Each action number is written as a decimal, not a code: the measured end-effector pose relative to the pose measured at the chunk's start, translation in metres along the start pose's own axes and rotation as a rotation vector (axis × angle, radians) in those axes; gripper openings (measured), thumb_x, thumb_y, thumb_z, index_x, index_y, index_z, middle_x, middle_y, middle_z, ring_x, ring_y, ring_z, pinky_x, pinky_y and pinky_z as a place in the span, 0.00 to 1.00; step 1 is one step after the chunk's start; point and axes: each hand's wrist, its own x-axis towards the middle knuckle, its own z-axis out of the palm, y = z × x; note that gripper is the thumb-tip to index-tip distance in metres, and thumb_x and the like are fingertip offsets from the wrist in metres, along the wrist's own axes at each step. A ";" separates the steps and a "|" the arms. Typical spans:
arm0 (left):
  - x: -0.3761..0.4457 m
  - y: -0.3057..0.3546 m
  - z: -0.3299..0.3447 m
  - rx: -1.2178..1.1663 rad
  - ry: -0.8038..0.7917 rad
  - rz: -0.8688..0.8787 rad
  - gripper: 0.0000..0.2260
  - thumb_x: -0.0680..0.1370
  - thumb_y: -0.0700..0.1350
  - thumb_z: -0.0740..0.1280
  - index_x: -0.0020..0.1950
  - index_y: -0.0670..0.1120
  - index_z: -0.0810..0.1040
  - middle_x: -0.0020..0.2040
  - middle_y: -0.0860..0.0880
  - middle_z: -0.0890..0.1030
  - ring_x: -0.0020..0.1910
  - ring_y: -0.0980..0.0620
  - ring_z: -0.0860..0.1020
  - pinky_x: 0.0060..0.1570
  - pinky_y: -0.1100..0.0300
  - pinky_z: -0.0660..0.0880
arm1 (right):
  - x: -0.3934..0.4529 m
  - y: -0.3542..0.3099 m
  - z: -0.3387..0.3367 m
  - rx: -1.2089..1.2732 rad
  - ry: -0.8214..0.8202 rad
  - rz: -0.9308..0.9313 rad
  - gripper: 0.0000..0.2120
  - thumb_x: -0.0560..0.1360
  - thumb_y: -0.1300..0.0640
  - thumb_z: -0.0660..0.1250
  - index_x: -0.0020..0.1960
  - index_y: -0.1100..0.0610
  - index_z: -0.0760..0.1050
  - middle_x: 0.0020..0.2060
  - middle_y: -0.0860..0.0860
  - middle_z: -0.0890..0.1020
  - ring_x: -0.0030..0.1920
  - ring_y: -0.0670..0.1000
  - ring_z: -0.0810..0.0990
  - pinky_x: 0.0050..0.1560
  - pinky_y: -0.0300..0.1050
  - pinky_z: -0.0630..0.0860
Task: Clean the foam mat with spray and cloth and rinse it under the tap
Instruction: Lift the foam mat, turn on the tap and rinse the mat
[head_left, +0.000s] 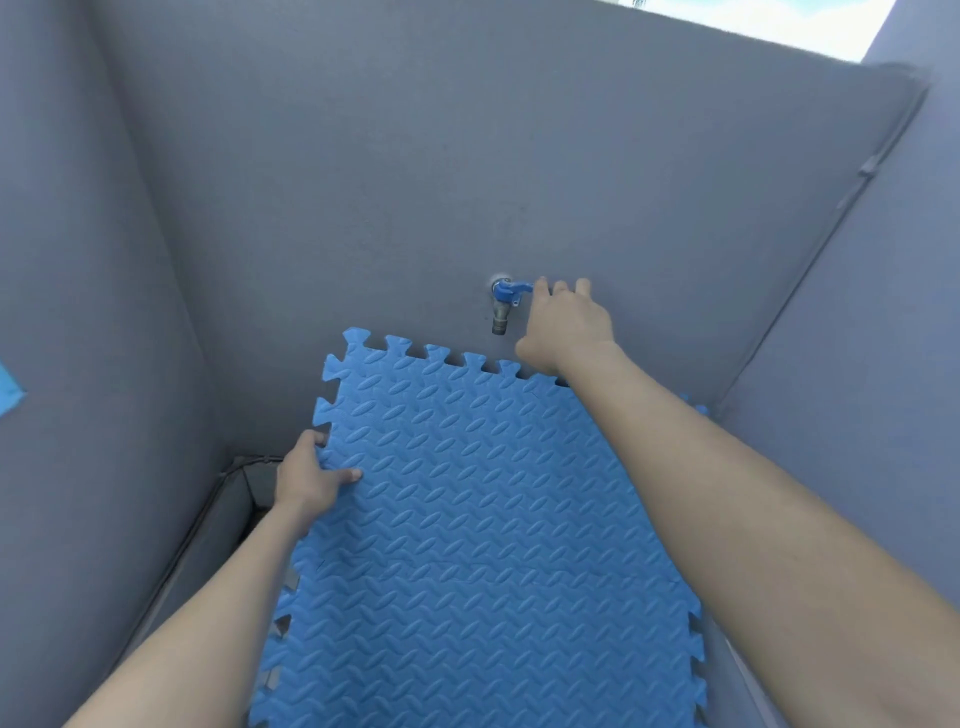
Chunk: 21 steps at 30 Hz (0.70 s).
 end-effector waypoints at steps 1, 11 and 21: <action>-0.002 0.000 0.001 0.002 0.011 0.004 0.23 0.68 0.43 0.77 0.57 0.46 0.68 0.54 0.47 0.72 0.51 0.42 0.74 0.46 0.49 0.74 | -0.001 0.001 0.002 0.007 0.012 -0.004 0.35 0.75 0.55 0.61 0.77 0.62 0.53 0.68 0.57 0.69 0.70 0.58 0.61 0.50 0.47 0.69; -0.007 -0.003 0.004 -0.104 0.012 0.071 0.20 0.70 0.42 0.75 0.55 0.47 0.68 0.47 0.53 0.73 0.35 0.48 0.70 0.27 0.58 0.64 | -0.010 0.000 0.013 0.268 0.097 -0.055 0.35 0.76 0.54 0.61 0.78 0.62 0.51 0.74 0.56 0.63 0.73 0.58 0.57 0.58 0.48 0.70; -0.012 -0.006 0.007 -0.223 0.017 0.068 0.21 0.71 0.40 0.75 0.57 0.47 0.68 0.45 0.47 0.75 0.30 0.52 0.66 0.26 0.59 0.63 | -0.059 -0.055 0.210 0.757 0.049 0.461 0.35 0.82 0.40 0.50 0.80 0.55 0.41 0.80 0.53 0.42 0.78 0.61 0.38 0.78 0.56 0.43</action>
